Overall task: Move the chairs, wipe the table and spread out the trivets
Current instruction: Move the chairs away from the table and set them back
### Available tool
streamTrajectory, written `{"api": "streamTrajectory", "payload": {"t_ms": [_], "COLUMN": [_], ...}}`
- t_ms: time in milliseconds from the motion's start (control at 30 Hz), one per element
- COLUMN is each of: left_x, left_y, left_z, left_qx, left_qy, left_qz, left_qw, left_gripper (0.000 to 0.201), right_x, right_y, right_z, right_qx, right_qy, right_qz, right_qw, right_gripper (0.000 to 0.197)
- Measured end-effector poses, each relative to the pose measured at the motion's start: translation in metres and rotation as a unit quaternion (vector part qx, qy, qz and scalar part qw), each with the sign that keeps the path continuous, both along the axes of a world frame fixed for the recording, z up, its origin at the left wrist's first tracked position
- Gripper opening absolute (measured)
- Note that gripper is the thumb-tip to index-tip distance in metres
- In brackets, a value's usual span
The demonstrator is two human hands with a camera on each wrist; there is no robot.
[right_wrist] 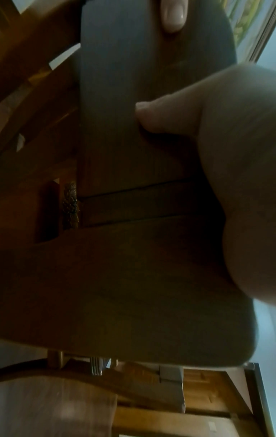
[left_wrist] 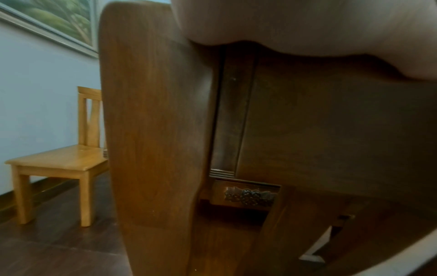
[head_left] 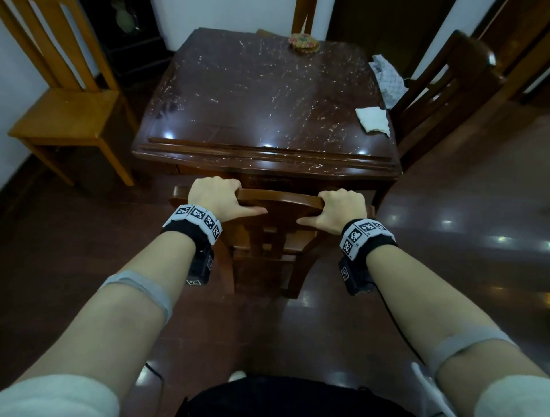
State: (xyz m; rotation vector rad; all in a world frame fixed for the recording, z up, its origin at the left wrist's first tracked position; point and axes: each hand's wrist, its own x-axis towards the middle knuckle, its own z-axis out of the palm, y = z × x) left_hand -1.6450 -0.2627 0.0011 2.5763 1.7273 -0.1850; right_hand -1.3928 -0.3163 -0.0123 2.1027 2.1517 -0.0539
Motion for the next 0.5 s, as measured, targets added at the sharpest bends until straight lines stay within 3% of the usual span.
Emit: {"api": "streamTrajectory", "payload": {"t_ms": [500], "left_x": [-0.0024], "left_y": [0.0048], "left_z": [-0.0074], "left_qx": [0.010], "left_qy": [-0.012], "left_qz": [-0.016], "left_qw": [1.000], "left_gripper": [0.074], "right_x": [0.0032], "right_y": [0.0046], "right_z": [-0.0004], "right_qx": [-0.011], "right_qy": [-0.066], "right_qz": [0.019], "right_qw": [0.998], "right_gripper": [0.065]}}
